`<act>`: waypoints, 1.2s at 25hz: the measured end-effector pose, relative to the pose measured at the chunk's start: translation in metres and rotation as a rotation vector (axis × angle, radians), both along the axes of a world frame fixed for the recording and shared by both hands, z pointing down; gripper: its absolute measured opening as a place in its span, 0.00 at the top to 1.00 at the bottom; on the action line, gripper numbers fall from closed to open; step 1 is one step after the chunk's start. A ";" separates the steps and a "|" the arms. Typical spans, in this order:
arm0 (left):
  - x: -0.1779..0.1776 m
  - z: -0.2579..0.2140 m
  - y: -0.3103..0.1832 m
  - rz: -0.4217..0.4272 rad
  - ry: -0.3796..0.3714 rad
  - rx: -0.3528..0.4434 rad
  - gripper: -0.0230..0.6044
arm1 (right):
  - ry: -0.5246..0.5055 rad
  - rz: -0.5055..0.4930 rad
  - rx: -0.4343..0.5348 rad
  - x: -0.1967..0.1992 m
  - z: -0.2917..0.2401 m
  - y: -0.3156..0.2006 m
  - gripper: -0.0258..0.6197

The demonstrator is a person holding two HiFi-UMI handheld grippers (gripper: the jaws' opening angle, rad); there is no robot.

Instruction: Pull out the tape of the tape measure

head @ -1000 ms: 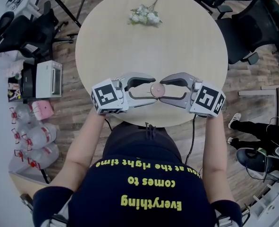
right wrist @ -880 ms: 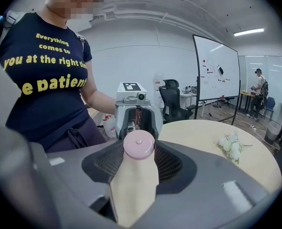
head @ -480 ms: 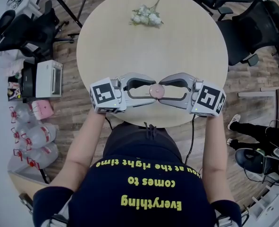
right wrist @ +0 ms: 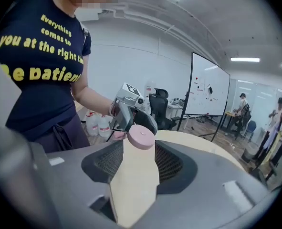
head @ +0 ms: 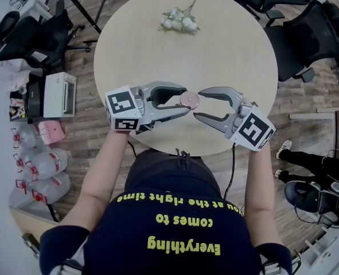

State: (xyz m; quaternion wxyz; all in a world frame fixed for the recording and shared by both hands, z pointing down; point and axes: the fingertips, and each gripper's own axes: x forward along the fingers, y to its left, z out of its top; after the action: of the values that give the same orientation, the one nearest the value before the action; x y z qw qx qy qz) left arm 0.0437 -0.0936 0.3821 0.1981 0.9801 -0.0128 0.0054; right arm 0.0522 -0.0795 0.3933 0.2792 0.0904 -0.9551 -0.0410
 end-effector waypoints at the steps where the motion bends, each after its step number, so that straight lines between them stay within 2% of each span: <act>1: -0.001 -0.002 -0.004 -0.013 0.000 -0.020 0.62 | 0.020 0.017 0.043 0.001 -0.001 -0.003 0.62; 6: 0.002 -0.006 -0.017 -0.041 -0.014 -0.111 0.62 | 0.049 0.089 0.233 -0.004 -0.012 -0.016 0.65; 10: 0.009 -0.012 -0.023 -0.048 0.004 -0.198 0.62 | 0.087 0.097 0.332 -0.005 -0.017 -0.023 0.67; 19: 0.010 -0.024 -0.027 -0.070 0.000 -0.224 0.62 | 0.196 0.100 0.583 -0.008 -0.027 -0.027 0.76; 25: 0.010 -0.025 -0.029 -0.091 -0.004 -0.250 0.62 | 0.240 0.101 0.676 -0.010 -0.026 -0.029 0.79; 30: 0.010 -0.026 -0.028 -0.096 -0.006 -0.252 0.62 | 0.268 0.096 0.717 -0.010 -0.025 -0.029 0.82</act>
State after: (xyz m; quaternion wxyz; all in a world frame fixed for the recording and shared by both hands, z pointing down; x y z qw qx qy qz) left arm 0.0539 -0.1219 0.3564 0.3197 0.9457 -0.0593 0.0003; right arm 0.0420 -0.1082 0.3681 0.3540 0.2206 -0.8299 -0.3706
